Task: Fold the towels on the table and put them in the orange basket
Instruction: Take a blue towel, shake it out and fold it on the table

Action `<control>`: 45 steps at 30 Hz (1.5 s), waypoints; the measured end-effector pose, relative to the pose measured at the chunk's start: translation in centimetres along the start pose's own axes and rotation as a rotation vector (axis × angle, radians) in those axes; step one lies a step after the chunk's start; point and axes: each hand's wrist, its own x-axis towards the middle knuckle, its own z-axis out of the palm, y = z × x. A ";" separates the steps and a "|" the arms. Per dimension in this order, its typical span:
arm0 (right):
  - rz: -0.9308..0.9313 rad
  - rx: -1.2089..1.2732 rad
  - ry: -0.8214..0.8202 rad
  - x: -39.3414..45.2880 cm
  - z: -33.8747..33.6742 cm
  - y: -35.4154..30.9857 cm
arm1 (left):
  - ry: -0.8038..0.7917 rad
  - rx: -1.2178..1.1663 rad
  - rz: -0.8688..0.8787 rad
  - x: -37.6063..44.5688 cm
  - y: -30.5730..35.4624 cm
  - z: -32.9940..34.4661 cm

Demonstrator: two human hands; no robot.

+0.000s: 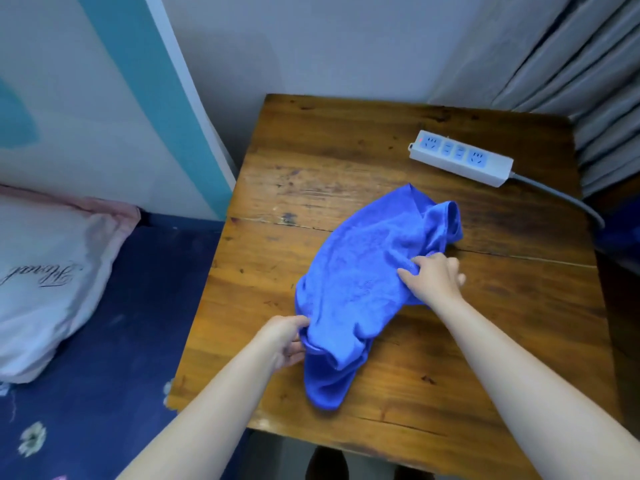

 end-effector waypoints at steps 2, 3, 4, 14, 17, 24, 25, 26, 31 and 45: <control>0.000 -0.036 0.018 -0.5 0.0 -0.7 | -0.016 0.051 -0.014 0.1 -0.2 -0.4; -0.005 0.013 0.043 -0.7 -0.1 -1.0 | -0.006 0.067 0.004 0.1 -0.1 -0.7; -0.029 0.098 0.054 -0.9 -0.2 -1.2 | 0.019 0.079 0.052 0.1 0.0 -1.1; -0.076 0.981 -0.214 -4.1 -3.9 -1.5 | 0.283 0.387 0.710 -1.4 2.0 -4.2; 0.052 1.214 -0.305 -4.3 -4.6 -1.2 | 0.231 0.213 0.772 -2.1 3.2 -4.3; 0.416 1.109 -0.399 -5.2 -2.3 -1.6 | 0.224 0.298 0.851 -3.1 4.4 -3.6; 0.410 1.062 -0.393 -5.0 -1.9 -1.7 | 0.244 0.375 0.856 -3.0 4.2 -3.5; 0.398 1.041 -0.406 -5.0 -1.4 -2.0 | 0.257 0.451 0.852 -2.9 3.8 -3.5; 0.313 1.066 -0.427 -5.3 0.7 -3.6 | 0.209 0.560 0.804 -2.5 2.2 -3.9; 0.110 0.459 0.226 -5.4 -11.7 -0.9 | 0.316 0.464 1.066 -6.2 8.4 -4.0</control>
